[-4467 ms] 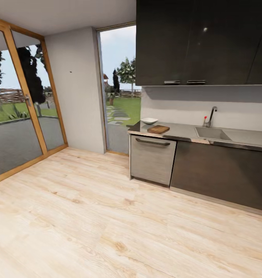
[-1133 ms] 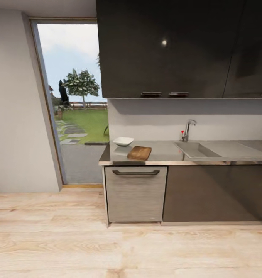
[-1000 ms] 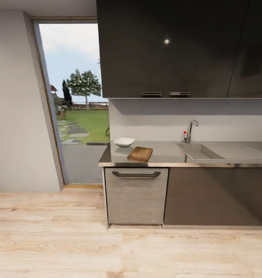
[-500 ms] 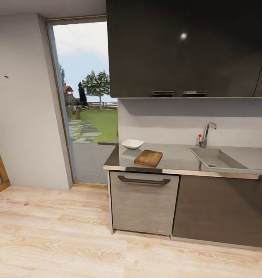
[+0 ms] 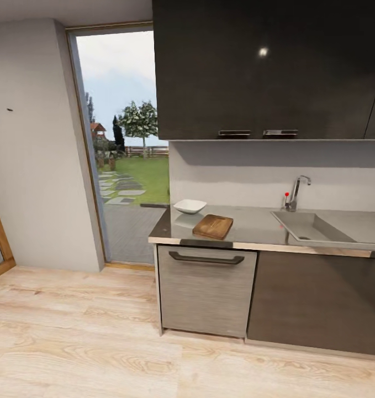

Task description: In the kitchen, take the Vidalia onion out of the sink, dice it on the chopping board with the paring knife, put the diced onion into the bowl on the countertop, then place both the paring knife and the chopping board into the sink.

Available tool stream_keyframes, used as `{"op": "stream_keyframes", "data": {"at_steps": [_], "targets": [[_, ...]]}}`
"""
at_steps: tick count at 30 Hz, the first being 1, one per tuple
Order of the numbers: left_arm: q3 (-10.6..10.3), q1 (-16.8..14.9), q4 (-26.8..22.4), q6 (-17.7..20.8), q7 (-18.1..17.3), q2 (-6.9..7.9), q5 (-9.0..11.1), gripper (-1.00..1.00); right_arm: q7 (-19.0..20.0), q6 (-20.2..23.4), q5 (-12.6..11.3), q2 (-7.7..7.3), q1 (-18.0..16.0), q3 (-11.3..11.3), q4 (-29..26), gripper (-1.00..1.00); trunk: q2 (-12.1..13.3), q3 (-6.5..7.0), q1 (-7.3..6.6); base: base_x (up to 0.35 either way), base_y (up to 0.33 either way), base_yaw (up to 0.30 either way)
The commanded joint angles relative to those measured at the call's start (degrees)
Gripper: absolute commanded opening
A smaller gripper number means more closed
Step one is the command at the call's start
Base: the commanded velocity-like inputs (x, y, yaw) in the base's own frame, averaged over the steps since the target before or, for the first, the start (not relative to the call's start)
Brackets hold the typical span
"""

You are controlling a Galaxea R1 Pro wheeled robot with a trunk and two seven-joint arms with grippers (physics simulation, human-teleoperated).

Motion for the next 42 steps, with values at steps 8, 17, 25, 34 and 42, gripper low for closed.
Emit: {"op": "stream_keyframes", "data": {"at_steps": [8,17,25,34,42], "targets": [[0.0,0.0,0.5,-0.1,0.0,-0.06,0.0,1.00,-0.3,0.1,0.0,-0.06,0.0,-0.1,0.0,1.00,0.0,-0.05,0.00,0.000,0.000,0.000],[0.0,0.0,0.5,0.0,0.0,-0.94,-0.1,1.00,-0.3,0.0,0.0,-0.03,0.0,-0.1,0.0,1.00,0.0,-0.05,0.00,0.000,0.000,0.000],[0.0,0.0,0.6,0.0,0.0,-1.06,0.0,1.00,-0.7,0.2,-0.1,0.11,-0.1,-0.3,-0.3,1.00,0.0,-0.05,0.00,0.000,0.000,0.000],[0.0,0.0,0.7,0.0,0.0,-0.94,0.0,1.00,-11.6,9.0,-0.4,0.33,0.0,-0.3,-13.2,1.00,0.0,-0.05,0.00,0.000,0.000,0.000],[0.0,0.0,1.0,0.0,0.0,-0.72,0.0,1.00,-16.9,32.5,-0.4,0.70,-0.1,-0.2,-40.2,1.00,0.0,-0.05,0.00,0.000,0.000,0.000]]}}
